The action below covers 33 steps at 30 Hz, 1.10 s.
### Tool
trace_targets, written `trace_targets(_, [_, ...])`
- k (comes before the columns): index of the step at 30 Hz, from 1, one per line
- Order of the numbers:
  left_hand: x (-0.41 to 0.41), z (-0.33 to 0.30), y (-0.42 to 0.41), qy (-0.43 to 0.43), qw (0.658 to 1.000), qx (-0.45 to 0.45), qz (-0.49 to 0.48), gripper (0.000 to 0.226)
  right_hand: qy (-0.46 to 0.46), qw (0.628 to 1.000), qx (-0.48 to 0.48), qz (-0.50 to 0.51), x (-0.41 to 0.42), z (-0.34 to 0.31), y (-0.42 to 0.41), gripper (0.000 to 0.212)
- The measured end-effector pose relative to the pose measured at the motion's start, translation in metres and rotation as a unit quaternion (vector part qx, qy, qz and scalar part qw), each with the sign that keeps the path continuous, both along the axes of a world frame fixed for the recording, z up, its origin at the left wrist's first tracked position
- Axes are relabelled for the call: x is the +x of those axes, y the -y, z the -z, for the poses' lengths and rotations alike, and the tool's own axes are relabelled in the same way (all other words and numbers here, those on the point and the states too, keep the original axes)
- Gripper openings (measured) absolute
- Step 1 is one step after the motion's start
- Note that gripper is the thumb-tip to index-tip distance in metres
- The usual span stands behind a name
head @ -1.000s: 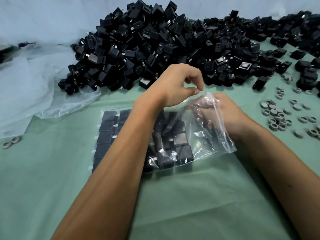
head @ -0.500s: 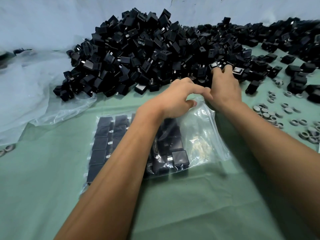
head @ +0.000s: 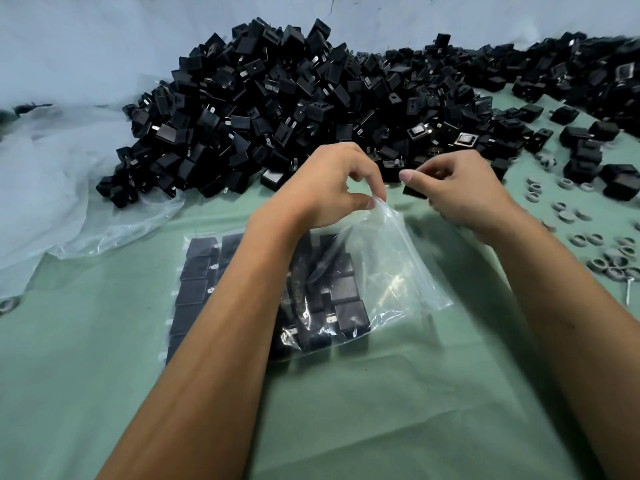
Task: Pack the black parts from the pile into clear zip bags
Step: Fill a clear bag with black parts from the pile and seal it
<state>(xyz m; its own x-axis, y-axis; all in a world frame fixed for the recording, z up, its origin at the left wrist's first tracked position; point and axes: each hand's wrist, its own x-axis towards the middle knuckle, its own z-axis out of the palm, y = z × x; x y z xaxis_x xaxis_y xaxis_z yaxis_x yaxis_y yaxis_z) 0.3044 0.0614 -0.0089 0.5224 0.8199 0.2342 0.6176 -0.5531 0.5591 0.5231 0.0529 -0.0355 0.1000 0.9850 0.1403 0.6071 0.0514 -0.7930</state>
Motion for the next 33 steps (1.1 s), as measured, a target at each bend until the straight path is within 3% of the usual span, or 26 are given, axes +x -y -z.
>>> trace_targets(3, [0.001,-0.001,0.000,0.016,1.000,0.007,-0.004,0.017,-0.116,0.964,-0.119,-0.207,0.002,-0.003,0.025,0.039])
trace_targets(6, [0.003,0.000,0.001,0.027,1.000,0.011,-0.007,0.016,-0.129,0.937,-0.156,-0.285,-0.002,0.003,0.037,0.031])
trace_targets(12, [0.006,0.002,0.001,0.036,0.999,0.027,0.004,0.016,-0.001,0.984,-0.003,-0.176,-0.029,0.017,0.037,0.016])
trace_targets(15, [0.005,0.002,0.000,0.042,0.999,0.016,-0.002,0.016,-0.025,0.985,-0.010,-0.173,-0.033,0.018,0.039,0.017])
trace_targets(18, [-0.003,-0.001,-0.003,0.038,0.999,-0.024,-0.024,0.017,0.047,0.983,0.028,-0.178,-0.029,0.013,0.039,0.020])
trace_targets(23, [-0.035,-0.002,-0.010,-0.064,0.989,-0.126,-0.045,0.014,0.092,0.981,-0.023,-0.171,-0.027,0.012,0.038,0.018])
trace_targets(25, [-0.043,-0.002,-0.010,-0.080,0.986,-0.138,-0.054,0.013,0.054,0.985,-0.015,-0.160,-0.031,0.015,0.039,0.013])
trace_targets(28, [-0.049,-0.004,-0.009,-0.101,0.981,-0.157,-0.058,0.011,-0.057,0.989,-0.011,-0.136,-0.041,0.018,0.043,0.024])
trace_targets(30, [-0.050,-0.004,-0.008,-0.111,0.977,-0.175,-0.051,0.009,-0.082,0.991,-0.017,-0.104,-0.045,0.022,0.043,0.028])
trace_targets(33, [-0.049,-0.002,-0.008,-0.114,0.974,-0.190,-0.034,0.007,-0.082,0.994,-0.016,-0.070,-0.048,0.025,0.041,0.017])
